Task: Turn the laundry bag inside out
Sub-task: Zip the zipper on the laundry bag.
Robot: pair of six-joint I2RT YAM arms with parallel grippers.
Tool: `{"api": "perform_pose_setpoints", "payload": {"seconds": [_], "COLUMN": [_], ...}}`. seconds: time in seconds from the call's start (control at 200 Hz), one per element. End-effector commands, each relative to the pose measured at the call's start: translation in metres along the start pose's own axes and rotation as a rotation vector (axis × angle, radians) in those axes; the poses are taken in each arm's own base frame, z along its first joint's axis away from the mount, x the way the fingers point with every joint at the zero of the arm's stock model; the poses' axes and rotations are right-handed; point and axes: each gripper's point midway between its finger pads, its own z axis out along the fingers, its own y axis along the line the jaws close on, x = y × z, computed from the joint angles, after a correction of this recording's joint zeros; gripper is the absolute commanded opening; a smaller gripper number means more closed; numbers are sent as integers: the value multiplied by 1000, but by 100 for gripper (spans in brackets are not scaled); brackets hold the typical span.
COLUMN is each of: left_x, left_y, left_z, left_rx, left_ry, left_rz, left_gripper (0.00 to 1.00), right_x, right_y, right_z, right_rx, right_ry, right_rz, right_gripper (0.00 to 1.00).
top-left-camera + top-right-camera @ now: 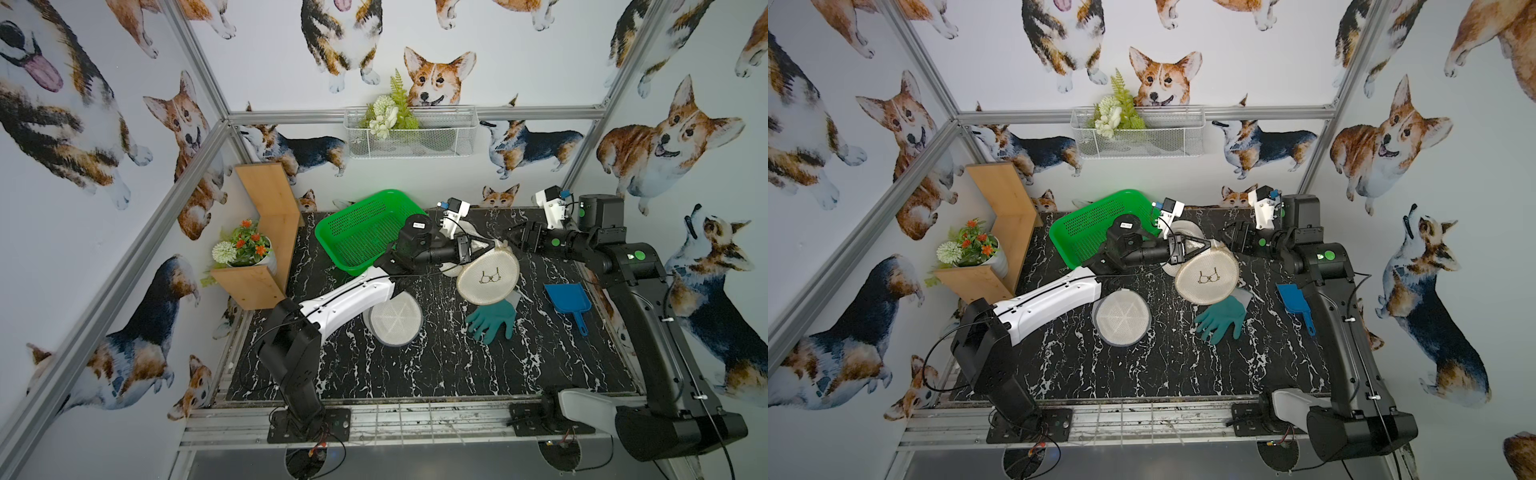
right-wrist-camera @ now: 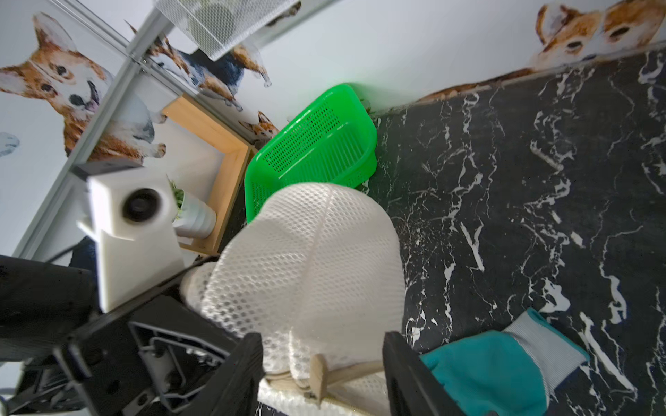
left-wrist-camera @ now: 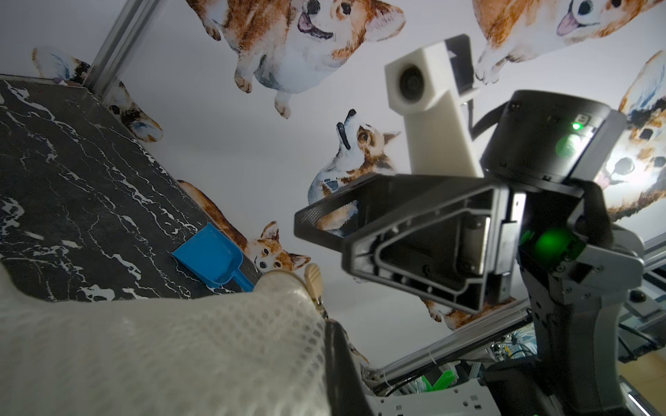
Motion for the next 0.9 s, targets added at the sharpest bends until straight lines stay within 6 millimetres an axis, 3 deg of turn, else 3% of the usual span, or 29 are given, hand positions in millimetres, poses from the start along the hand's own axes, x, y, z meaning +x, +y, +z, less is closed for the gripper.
{"api": "perform_pose_setpoints", "payload": {"seconds": [0.0, 0.275, 0.716, 0.891], "left_x": [17, 14, 14, 13], "left_y": [2, 0, -8, -9], "left_z": [-5, -11, -9, -8], "left_rx": [-1, 8, 55, 56], "left_ry": [116, 165, 188, 186], "left_rz": [88, 125, 131, 128], "left_gripper": [0, 0, 0, 0], "right_x": [25, 36, 36, 36], "right_y": [6, 12, 11, 13], "right_z": [-2, -1, 6, 6], "right_rx": [-52, -101, -104, -108], "right_ry": [99, 139, 147, 149], "right_rz": [9, 24, 28, 25], "right_gripper": [58, 46, 42, 30]}}
